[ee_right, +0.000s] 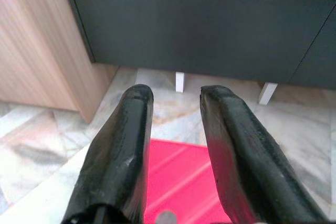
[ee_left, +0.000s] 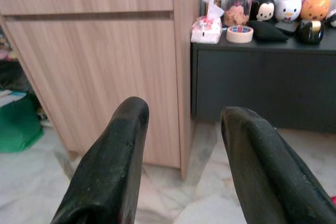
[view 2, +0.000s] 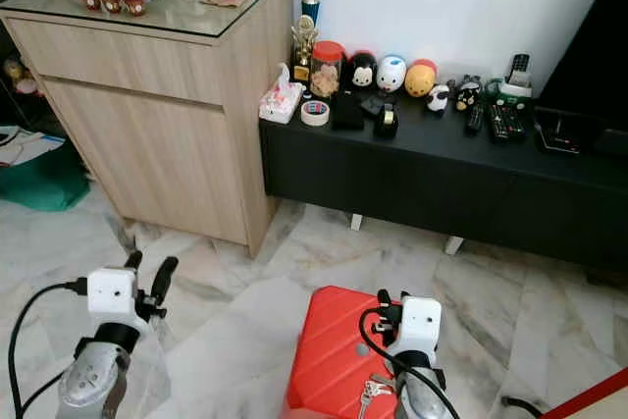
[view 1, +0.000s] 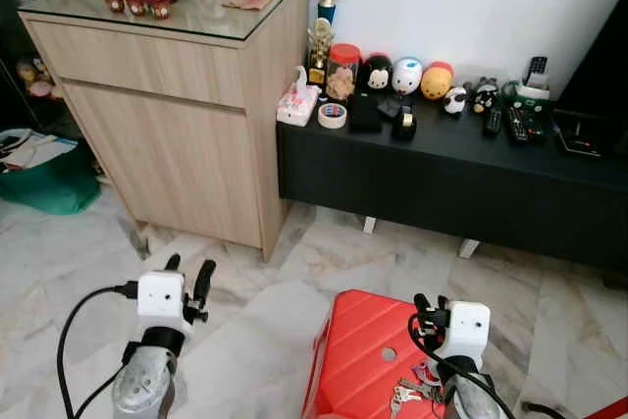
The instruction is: Hang keys on a hook
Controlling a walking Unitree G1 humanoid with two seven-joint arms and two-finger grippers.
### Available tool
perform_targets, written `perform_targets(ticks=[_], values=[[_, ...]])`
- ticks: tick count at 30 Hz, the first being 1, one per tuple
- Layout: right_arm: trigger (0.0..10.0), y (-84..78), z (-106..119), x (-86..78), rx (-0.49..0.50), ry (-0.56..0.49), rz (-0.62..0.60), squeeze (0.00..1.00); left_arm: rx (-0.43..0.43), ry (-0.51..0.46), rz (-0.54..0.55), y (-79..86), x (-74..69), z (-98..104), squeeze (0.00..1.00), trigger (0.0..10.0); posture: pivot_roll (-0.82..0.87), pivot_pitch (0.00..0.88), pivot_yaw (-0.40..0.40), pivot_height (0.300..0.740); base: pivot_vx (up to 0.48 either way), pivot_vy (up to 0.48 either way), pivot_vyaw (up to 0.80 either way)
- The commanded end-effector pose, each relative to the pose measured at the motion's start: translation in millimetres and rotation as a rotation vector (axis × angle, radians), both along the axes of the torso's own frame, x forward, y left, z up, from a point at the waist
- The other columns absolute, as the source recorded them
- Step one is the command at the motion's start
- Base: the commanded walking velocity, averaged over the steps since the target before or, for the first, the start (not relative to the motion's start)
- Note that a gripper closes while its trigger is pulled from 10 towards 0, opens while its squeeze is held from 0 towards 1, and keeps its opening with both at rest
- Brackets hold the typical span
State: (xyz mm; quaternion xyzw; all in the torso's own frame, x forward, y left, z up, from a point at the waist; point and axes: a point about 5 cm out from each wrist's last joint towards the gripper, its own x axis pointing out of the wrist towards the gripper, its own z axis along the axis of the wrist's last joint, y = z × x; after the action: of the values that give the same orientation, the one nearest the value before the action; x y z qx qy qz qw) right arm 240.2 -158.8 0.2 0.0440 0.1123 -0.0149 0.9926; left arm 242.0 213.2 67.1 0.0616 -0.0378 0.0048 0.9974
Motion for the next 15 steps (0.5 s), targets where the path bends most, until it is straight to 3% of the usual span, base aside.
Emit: perform_targets(ticks=[1, 10, 15], values=[[10.0, -3.0, 4.4, 1.6, -0.003, -0.010, -0.012, 0.00, -0.011, 0.035, 0.001, -0.5, -3.9, -4.1, 0.00, 10.0, 0.07, 0.000, -0.065, 0.740, 0.000, 0.000, 0.00], [10.0, -3.6, 7.7, 6.4, -0.036, 0.015, -0.002, 0.00, -0.035, 0.039, 0.008, -2.9, 1.2, 3.5, 0.00, 10.0, 0.07, 0.000, -0.070, 0.740, 0.000, 0.000, 0.00], [10.0, -2.2, 7.4, 5.5, -0.048, 0.028, 0.004, 0.00, -0.042, 0.047, 0.007, -5.4, 2.4, 3.0, 0.00, 10.0, 0.07, 0.000, -0.068, 0.705, 0.000, 0.000, 0.00]])
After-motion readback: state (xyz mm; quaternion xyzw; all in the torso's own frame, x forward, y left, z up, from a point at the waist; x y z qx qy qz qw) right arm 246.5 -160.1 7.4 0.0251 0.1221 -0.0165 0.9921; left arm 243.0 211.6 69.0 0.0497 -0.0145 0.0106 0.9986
